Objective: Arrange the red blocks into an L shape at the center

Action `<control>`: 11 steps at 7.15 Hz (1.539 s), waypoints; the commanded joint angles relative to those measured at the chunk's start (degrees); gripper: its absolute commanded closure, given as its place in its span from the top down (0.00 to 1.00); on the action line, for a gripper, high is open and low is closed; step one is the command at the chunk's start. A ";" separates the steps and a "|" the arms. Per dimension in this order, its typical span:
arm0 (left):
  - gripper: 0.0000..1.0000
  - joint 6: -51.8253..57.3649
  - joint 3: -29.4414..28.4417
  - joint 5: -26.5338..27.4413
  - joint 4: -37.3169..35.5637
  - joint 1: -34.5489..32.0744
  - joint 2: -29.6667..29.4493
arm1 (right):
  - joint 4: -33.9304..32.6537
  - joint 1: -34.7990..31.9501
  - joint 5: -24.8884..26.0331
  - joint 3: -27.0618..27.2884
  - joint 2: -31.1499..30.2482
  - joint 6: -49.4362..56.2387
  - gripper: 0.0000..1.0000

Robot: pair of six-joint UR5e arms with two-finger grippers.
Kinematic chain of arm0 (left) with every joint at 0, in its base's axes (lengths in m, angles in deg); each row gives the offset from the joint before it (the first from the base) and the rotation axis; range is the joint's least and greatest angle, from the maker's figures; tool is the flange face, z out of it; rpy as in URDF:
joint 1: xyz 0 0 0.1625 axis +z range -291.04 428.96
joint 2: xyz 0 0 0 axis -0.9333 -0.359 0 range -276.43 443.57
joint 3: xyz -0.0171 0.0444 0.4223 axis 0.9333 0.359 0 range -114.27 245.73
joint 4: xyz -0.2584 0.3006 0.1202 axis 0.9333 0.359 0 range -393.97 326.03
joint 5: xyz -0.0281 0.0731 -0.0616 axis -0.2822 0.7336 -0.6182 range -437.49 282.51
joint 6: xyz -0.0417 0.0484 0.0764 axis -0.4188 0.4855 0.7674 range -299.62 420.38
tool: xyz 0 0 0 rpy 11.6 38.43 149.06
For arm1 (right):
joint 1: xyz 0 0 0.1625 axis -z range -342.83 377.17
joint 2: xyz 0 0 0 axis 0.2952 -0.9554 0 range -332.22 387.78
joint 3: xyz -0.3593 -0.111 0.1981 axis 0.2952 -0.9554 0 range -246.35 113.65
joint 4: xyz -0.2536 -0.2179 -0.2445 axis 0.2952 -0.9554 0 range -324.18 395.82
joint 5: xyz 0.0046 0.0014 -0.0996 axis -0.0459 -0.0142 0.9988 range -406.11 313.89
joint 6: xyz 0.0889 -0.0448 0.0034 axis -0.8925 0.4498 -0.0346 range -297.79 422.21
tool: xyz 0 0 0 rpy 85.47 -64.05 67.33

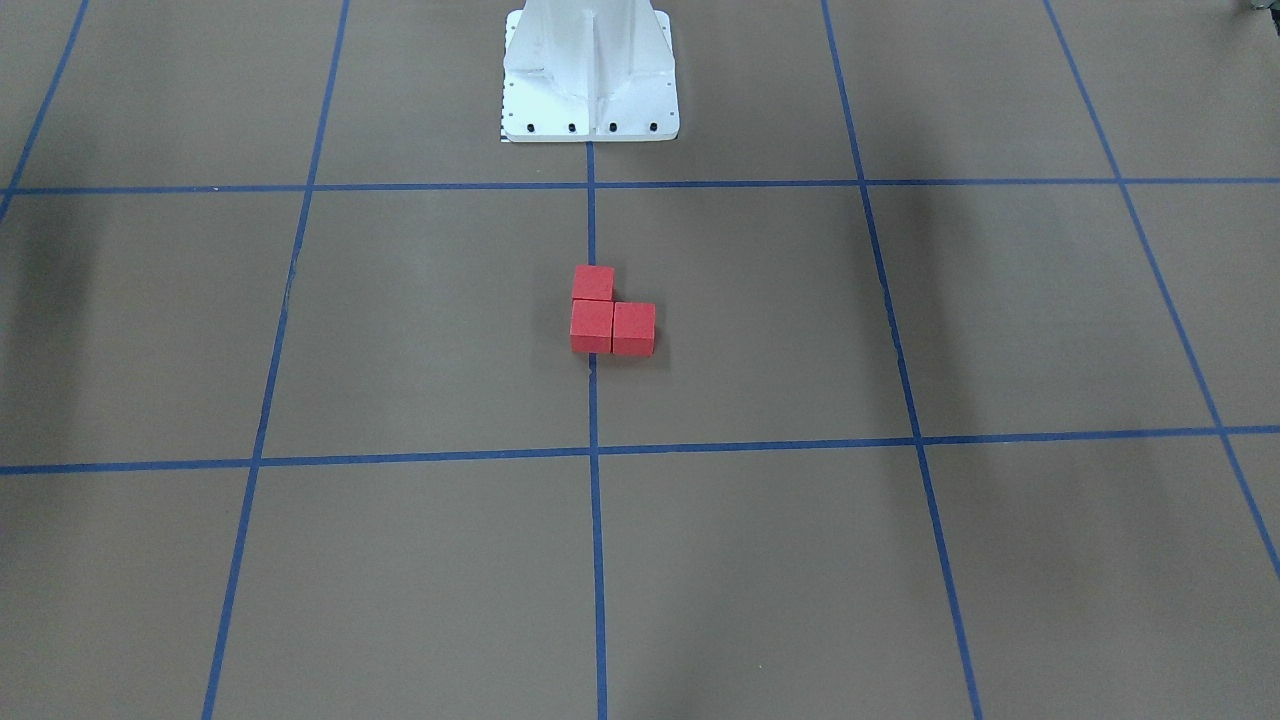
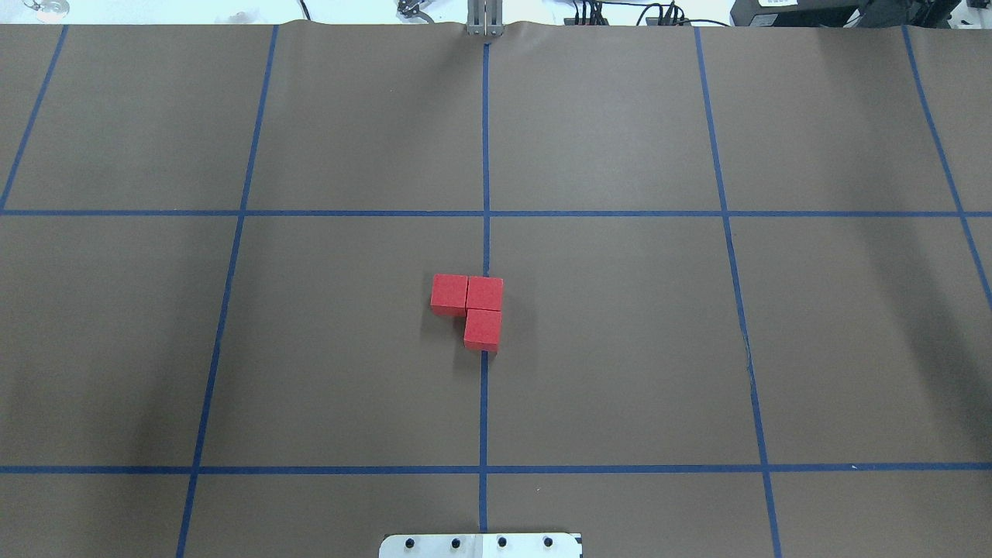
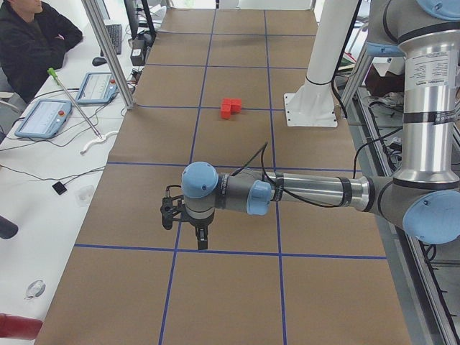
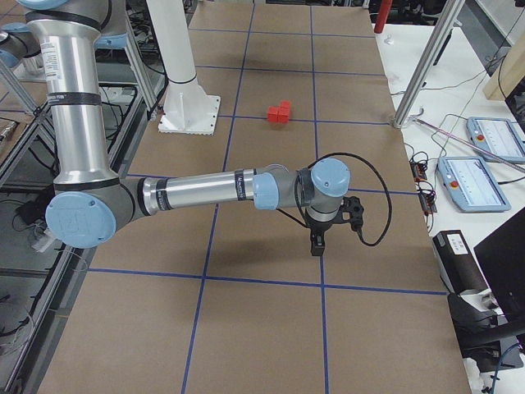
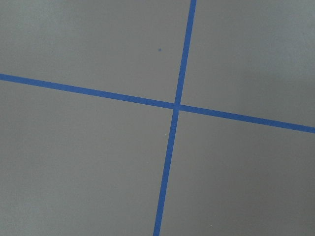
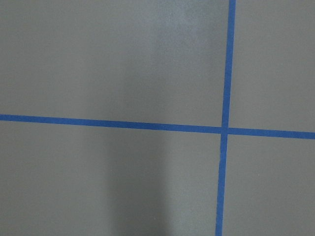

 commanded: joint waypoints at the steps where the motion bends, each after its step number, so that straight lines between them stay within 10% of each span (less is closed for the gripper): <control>1: 1.00 -0.08 0.12 -0.10 0.11 0.00 0.10 | -0.09 -0.09 -0.16 -0.01 0.18 -0.05 0.99; 11: 1.00 -0.17 1.00 -0.02 0.02 0.09 -0.42 | 0.70 0.00 0.81 0.17 1.32 -1.02 0.99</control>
